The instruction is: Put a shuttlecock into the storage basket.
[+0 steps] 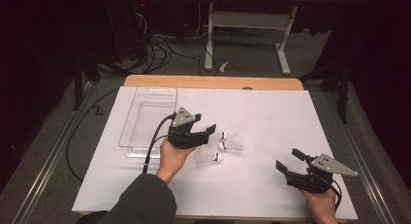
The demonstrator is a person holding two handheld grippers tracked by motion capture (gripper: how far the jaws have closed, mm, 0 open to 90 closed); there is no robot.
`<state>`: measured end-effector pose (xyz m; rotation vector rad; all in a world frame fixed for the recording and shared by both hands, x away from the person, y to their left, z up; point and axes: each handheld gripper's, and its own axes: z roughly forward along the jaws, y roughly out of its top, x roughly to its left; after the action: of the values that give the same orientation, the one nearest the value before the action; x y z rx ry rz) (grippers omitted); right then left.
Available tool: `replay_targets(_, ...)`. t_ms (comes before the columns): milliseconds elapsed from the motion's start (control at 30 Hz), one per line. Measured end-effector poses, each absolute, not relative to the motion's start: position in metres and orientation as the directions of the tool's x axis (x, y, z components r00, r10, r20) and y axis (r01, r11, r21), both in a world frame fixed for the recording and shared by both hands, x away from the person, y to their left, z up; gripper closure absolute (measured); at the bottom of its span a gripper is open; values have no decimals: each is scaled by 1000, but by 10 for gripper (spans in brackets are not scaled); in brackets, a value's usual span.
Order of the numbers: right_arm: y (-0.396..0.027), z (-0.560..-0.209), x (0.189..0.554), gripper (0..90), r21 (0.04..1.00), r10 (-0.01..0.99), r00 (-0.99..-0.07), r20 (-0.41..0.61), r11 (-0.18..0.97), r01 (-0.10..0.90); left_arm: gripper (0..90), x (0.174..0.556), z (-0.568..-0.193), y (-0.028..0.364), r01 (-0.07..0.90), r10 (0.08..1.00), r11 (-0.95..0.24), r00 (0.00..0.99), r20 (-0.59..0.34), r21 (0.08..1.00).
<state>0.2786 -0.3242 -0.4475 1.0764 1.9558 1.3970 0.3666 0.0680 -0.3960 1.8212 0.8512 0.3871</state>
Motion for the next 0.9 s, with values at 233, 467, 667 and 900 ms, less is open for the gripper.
replay_targets(233,-324,-448,279,218,936,828,-559,45,160,313,340,374,-395,58,381,704,-230,700,-117,895)
replay_targets(467,-324,-448,279,218,936,828,-559,45,160,312,345,379,-395,56,395,708,-241,696,-118,886)
replay_targets(667,-324,-448,279,218,936,827,-560,47,159,314,346,381,-394,54,402,709,-253,696,-114,880)
replay_targets(900,-324,-448,279,218,936,827,-561,49,158,315,350,383,-390,51,416,714,-274,692,-107,867)
